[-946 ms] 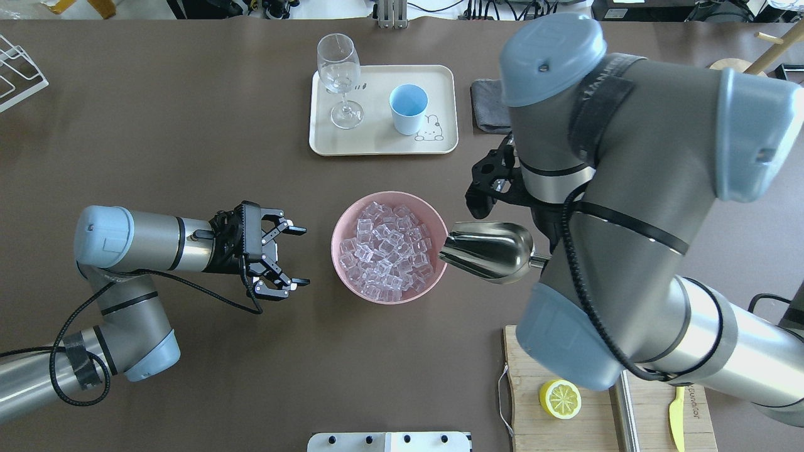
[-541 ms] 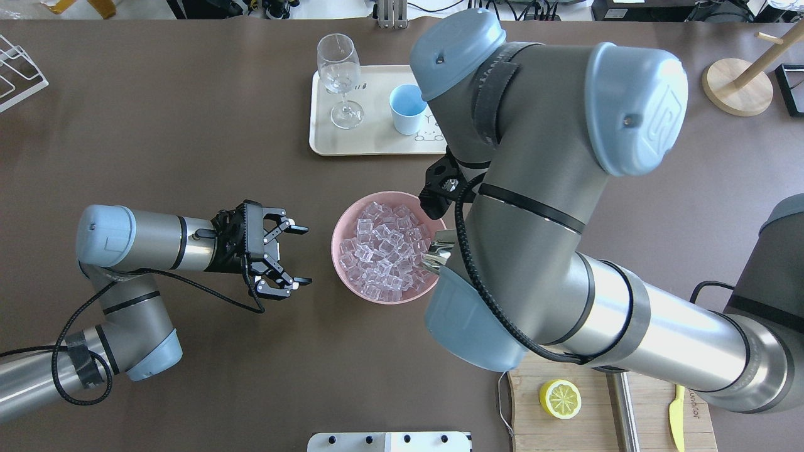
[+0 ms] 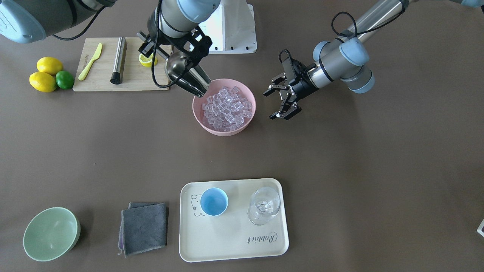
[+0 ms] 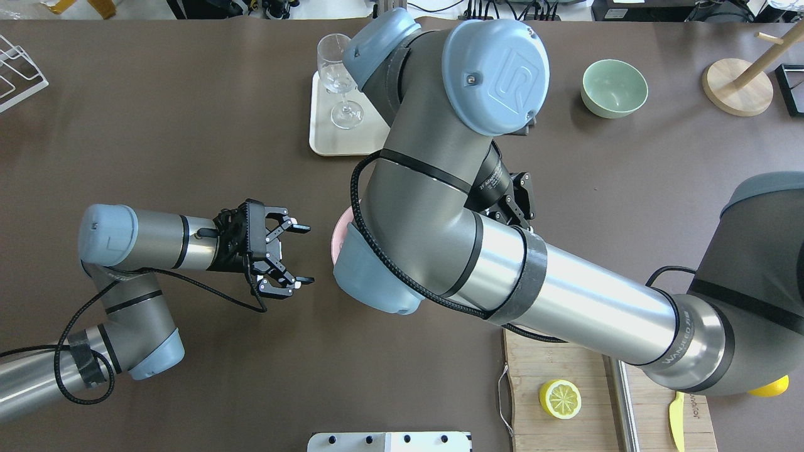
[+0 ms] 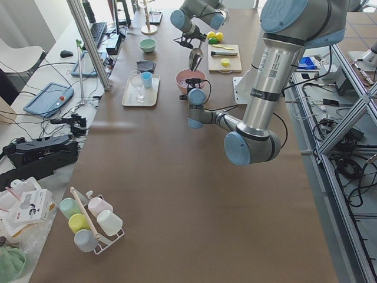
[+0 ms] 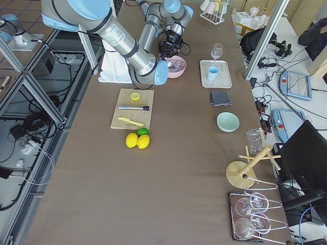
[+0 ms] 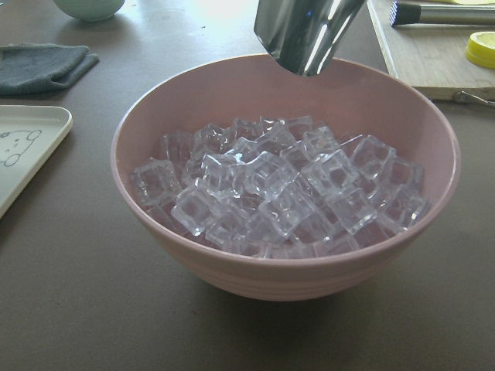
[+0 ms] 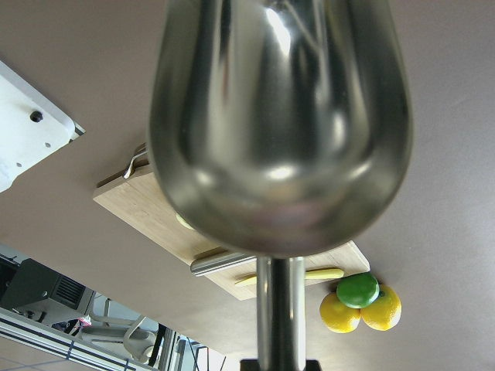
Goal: Put ice in cup with scoop
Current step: 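Carry the scoop with the right gripper over the pink bowl, then lower the scoop into the ice cubes with the right gripper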
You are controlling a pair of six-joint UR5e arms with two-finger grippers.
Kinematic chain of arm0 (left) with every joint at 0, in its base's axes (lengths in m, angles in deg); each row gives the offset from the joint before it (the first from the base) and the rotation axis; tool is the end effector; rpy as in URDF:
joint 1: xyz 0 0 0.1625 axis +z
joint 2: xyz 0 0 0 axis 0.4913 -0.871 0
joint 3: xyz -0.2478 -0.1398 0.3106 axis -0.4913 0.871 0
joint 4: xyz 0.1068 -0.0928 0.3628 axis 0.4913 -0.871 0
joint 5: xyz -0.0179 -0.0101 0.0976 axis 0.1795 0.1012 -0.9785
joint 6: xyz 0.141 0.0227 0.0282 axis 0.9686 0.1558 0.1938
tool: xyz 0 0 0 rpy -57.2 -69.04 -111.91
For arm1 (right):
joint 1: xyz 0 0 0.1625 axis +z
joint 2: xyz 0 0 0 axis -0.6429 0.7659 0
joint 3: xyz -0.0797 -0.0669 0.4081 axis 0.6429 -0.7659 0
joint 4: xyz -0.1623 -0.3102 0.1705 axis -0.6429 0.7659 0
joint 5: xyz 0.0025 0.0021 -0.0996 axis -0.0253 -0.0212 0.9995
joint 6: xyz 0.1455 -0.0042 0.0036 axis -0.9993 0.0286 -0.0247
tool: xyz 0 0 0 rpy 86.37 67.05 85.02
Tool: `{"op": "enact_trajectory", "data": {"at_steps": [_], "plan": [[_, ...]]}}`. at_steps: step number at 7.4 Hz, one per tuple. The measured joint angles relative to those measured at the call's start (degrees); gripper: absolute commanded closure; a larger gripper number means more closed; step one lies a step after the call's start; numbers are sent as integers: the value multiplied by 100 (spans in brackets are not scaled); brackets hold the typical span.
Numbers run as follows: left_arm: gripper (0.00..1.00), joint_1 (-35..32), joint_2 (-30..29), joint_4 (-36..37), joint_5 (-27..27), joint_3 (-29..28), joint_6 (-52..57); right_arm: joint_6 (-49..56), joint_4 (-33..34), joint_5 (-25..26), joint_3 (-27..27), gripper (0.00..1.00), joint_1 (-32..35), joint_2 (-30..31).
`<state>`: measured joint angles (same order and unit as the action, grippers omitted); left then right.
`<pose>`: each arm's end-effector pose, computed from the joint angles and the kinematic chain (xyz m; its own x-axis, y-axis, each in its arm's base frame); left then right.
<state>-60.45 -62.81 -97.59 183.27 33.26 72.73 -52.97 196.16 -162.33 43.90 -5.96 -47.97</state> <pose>0.5030 -0.3913 0.3682 0.1351 0.9896 -0.0492 0.0346 0.0449 0.9984 -0.4568 -0.3981 0.1807 0.3485 -0.8280 0.4394 0.9351 0.3395 -0.1019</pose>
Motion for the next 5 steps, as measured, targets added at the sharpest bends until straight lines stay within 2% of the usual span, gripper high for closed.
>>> {"op": "enact_trajectory", "data": {"at_steps": [5], "plan": [[2, 0, 30, -9, 0, -3, 0, -23, 6, 289, -572, 100, -336, -320]]}}
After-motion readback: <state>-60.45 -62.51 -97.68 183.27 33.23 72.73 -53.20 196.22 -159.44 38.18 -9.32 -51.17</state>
